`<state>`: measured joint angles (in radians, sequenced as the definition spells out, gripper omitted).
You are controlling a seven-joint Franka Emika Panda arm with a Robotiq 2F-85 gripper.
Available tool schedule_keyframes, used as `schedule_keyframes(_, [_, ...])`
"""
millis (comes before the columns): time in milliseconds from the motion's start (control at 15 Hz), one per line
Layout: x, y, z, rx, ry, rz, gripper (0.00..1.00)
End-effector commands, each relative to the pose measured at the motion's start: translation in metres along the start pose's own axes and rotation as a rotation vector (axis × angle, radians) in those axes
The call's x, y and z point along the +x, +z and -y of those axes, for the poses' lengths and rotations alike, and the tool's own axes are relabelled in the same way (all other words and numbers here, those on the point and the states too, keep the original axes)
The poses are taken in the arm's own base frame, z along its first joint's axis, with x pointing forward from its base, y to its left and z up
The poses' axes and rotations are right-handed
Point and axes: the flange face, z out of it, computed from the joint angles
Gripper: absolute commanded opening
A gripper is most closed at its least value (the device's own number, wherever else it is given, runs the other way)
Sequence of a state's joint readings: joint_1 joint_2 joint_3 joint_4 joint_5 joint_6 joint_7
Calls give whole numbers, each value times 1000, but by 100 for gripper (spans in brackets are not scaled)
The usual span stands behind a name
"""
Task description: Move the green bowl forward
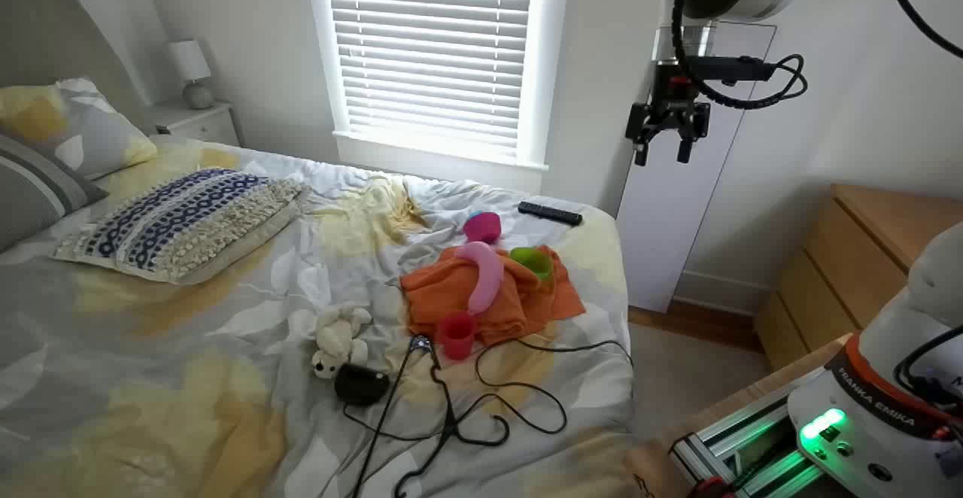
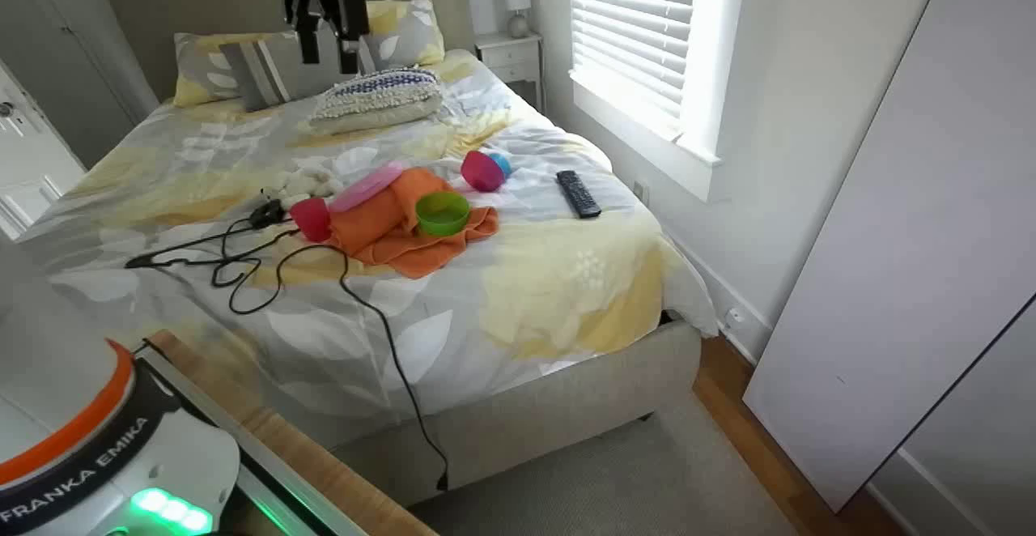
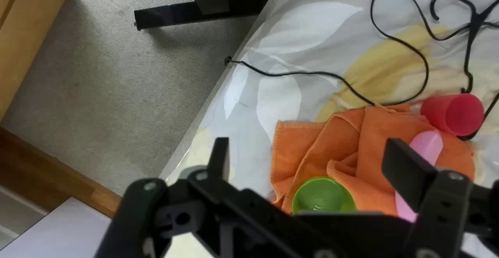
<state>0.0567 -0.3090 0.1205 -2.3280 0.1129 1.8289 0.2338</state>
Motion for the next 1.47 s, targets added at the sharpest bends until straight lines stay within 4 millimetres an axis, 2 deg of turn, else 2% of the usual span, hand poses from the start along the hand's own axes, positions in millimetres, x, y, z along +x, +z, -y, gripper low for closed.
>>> schedule_keyframes(0, [0, 0, 0, 0, 0, 1, 100])
schedule_keyframes(400, [0, 0, 0, 0, 0, 0, 100])
schedule_keyframes(600, [31, 8, 0, -9, -12, -6, 100])
schedule_keyframes(733, [54, 20, 1, 7, -5, -26, 100])
schedule_keyframes(1067, [111, 81, 21, 92, -8, -35, 100])
schedule_keyframes(1400, [138, 153, 48, 68, -67, 9, 100])
